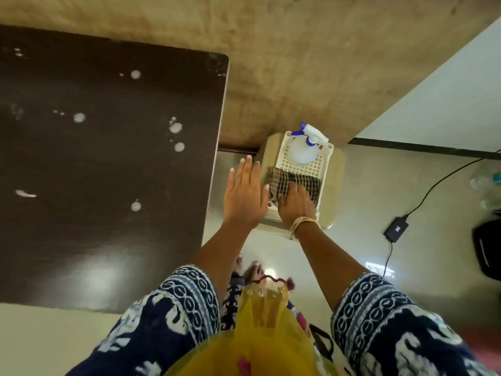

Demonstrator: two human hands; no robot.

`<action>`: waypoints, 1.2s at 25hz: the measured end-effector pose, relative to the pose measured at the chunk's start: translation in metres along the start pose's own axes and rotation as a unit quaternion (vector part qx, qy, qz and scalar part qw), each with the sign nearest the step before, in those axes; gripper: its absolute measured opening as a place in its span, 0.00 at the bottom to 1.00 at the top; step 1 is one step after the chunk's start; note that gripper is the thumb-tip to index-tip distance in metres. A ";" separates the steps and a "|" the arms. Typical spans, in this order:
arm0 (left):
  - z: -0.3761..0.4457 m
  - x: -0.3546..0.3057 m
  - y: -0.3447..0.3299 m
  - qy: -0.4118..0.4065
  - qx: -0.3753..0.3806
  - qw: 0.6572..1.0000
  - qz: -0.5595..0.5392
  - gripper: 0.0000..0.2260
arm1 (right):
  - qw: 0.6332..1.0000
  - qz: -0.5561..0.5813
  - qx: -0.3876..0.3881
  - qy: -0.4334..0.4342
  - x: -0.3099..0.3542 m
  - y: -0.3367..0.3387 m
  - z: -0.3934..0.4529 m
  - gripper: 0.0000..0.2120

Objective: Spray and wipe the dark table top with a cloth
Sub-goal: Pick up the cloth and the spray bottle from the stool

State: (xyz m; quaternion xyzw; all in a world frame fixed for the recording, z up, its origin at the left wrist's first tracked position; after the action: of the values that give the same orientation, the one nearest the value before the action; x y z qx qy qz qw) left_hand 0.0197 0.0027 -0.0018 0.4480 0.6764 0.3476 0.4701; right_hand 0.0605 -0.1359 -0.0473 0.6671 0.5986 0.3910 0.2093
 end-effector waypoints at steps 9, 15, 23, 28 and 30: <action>0.068 0.018 -0.099 0.076 0.037 0.995 -0.061 0.26 | 0.995 -0.057 0.056 -0.065 -0.063 -0.043 0.124 0.28; 0.075 0.025 -0.115 0.090 0.062 0.991 -0.081 0.26 | 0.981 -0.187 -0.019 -0.043 -0.060 -0.037 0.133 0.16; 0.047 -0.008 -0.024 0.065 0.129 0.966 -0.216 0.21 | 0.955 0.264 0.132 0.000 -0.009 0.035 0.049 0.05; 0.028 -0.001 0.056 0.139 0.091 0.892 -0.420 0.24 | 0.745 0.648 0.151 0.042 0.049 0.086 -0.022 0.09; 0.020 0.013 0.083 0.160 0.065 0.840 -0.514 0.24 | 0.676 0.705 0.198 0.083 0.074 0.098 -0.042 0.09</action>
State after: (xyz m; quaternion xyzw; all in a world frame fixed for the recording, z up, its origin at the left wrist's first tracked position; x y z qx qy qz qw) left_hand 0.0601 0.0449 0.0615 0.0036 0.8963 0.0787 0.4364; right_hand 0.0884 -0.0918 0.0714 0.8819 0.0292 0.3484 -0.3163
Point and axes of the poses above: each hand's wrist, its own z-axis towards the middle knuckle, its own y-axis out of the back of the hand, x = y × z, the point moved 2 cm from there along z, towards the middle knuckle, and after that the axes turned 14 degrees about x, right-handed, at the moved point
